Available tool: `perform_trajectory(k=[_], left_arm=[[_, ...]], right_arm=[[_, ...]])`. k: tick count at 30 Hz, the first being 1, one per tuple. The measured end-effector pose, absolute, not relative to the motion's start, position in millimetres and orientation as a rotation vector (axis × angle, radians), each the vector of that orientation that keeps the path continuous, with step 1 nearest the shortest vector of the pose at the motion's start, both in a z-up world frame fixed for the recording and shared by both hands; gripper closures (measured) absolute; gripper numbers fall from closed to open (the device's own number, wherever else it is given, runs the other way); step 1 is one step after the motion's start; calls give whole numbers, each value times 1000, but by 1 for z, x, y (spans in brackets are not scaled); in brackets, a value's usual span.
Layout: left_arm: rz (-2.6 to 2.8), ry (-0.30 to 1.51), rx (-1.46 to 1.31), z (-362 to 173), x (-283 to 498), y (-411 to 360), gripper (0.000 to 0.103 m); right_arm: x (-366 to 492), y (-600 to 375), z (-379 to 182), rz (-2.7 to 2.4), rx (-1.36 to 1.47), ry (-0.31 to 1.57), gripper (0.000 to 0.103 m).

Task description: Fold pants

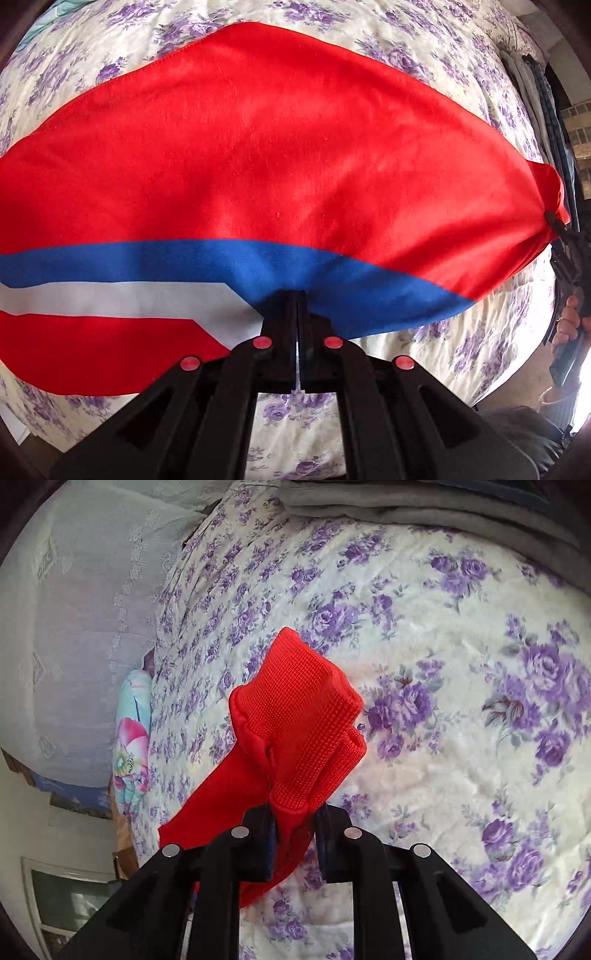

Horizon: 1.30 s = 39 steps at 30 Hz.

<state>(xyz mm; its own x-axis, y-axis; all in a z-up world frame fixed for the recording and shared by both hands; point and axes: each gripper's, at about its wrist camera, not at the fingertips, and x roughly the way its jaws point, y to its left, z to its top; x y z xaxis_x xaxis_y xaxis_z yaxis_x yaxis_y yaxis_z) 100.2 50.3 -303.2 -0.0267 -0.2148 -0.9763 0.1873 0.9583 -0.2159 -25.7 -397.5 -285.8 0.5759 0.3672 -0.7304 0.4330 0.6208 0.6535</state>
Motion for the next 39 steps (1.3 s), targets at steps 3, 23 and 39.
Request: perform_trajectory(k=[3, 23, 39], left_arm=[[-327, 1576, 31, -293, 98, 38, 102], [-669, 1530, 22, -299, 120, -176, 102], [-692, 1481, -180, -256, 71, -89, 102]], right_arm=[[-23, -394, -304, -83, 870, 1080, 85], [-23, -398, -311, -53, 866, 1089, 85], [17, -266, -179, 166, 225, 1021, 83]])
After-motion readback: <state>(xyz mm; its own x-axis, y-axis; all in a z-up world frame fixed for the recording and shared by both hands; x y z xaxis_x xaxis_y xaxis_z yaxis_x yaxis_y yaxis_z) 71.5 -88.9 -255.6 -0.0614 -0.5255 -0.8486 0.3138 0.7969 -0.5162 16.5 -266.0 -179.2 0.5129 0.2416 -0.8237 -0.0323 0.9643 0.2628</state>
